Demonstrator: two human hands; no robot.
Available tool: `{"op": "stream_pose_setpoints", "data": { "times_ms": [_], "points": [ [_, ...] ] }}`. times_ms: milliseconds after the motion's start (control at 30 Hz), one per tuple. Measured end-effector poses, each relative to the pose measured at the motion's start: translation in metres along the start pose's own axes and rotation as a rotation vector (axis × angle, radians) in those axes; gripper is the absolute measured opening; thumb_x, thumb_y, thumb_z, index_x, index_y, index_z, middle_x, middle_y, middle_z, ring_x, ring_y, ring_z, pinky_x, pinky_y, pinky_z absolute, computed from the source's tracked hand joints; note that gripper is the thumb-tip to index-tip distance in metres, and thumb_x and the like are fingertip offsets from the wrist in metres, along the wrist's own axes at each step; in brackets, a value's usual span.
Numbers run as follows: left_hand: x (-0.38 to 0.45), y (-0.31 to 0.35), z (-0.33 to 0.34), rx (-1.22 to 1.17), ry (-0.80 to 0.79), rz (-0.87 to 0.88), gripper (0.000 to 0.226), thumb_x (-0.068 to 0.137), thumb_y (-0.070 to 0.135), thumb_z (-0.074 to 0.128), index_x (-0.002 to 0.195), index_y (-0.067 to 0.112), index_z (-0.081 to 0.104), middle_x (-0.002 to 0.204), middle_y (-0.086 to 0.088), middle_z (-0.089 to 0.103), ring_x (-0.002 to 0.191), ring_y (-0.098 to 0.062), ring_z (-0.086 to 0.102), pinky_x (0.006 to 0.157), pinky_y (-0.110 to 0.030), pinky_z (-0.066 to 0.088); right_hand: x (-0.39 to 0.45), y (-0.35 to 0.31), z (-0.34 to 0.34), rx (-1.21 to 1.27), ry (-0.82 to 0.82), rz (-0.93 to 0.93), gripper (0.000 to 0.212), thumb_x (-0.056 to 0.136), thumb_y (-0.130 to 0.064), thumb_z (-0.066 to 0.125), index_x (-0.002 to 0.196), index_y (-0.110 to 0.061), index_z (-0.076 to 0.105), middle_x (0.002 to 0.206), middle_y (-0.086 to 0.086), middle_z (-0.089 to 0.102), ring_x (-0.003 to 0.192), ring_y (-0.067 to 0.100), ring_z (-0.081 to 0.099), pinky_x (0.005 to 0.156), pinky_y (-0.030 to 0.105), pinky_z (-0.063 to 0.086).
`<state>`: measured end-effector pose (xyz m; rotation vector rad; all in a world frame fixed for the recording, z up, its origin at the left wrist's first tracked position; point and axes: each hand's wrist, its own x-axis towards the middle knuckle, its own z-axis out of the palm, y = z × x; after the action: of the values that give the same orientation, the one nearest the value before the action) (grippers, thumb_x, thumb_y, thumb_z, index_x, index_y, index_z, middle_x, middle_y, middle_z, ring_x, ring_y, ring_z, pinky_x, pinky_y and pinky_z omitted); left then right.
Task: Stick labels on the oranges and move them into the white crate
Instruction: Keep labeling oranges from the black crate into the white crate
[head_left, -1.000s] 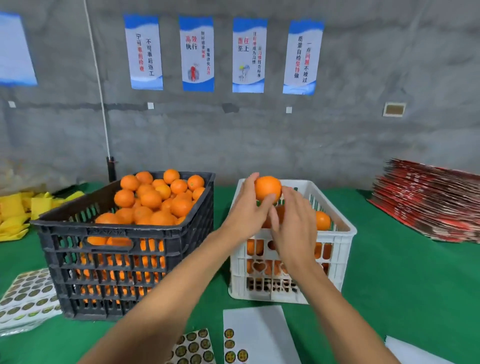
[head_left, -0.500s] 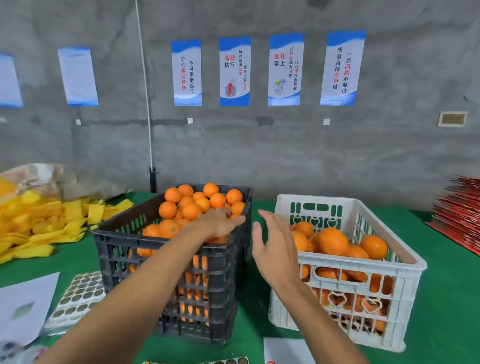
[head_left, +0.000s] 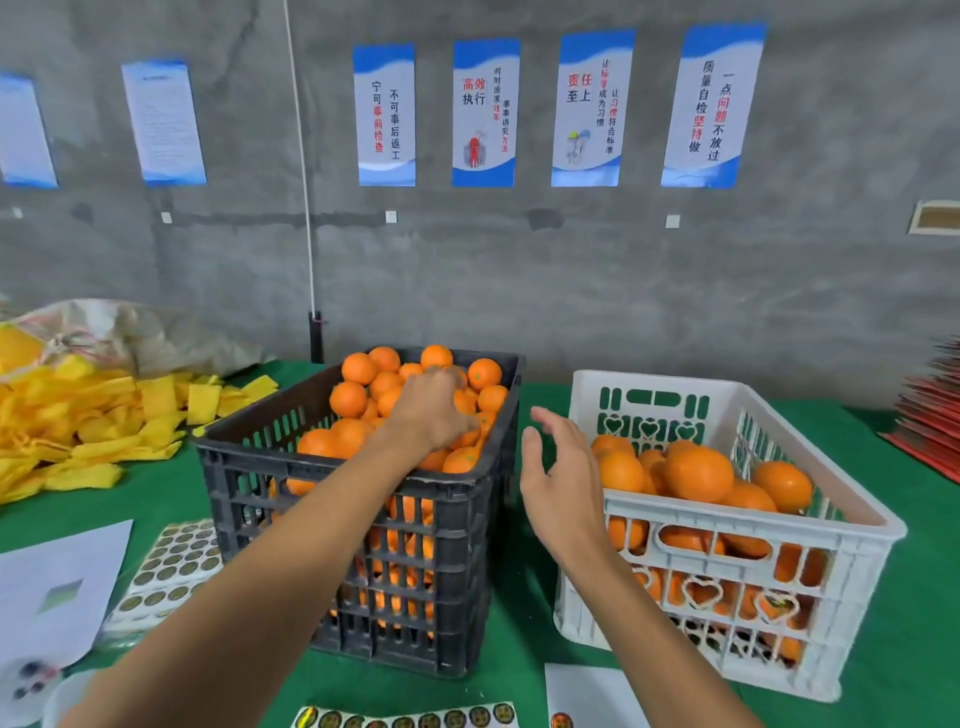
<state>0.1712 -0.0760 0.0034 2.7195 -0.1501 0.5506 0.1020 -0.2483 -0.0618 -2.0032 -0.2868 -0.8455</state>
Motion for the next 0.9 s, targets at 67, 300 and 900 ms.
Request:
{"op": "stream_pose_setpoints", "data": {
  "times_ms": [67,300,900],
  "points": [
    [-0.022,0.022,-0.009,-0.256,0.242,0.161,0.055,0.082,0.024,0.083,0.133,0.011,0.065,0.132,-0.01,0.064,0.123,-0.026,0.059,0.101,-0.028,0.045,0.002,-0.009,-0.01,0.073,0.018,0.009,0.036,0.108,-0.028,0.048,0.14,-0.017,0.058,0.139,-0.003,0.061,0.133,0.014,0.051,0.113,0.038,0.042],
    [-0.123,0.078,0.034,-0.633,0.295,0.566,0.06,0.082,0.006,0.081,0.137,0.016,0.06,0.136,0.003,0.056,0.13,-0.01,0.054,0.099,-0.034,0.055,-0.033,-0.01,-0.059,0.282,0.047,0.026,0.04,0.106,-0.043,0.05,0.14,-0.023,0.06,0.132,-0.006,0.065,0.122,0.004,0.06,0.103,0.032,0.052],
    [-0.228,0.027,0.214,-0.956,-0.303,-0.15,0.053,0.092,0.032,0.078,0.136,0.034,0.047,0.125,0.0,0.061,0.108,-0.02,0.066,0.097,-0.045,0.057,-0.203,0.138,-0.089,-0.074,-0.819,0.206,0.061,0.09,-0.063,0.064,0.143,-0.033,0.056,0.146,-0.036,0.039,0.137,-0.013,0.035,0.117,0.018,0.027]
  ]
}}
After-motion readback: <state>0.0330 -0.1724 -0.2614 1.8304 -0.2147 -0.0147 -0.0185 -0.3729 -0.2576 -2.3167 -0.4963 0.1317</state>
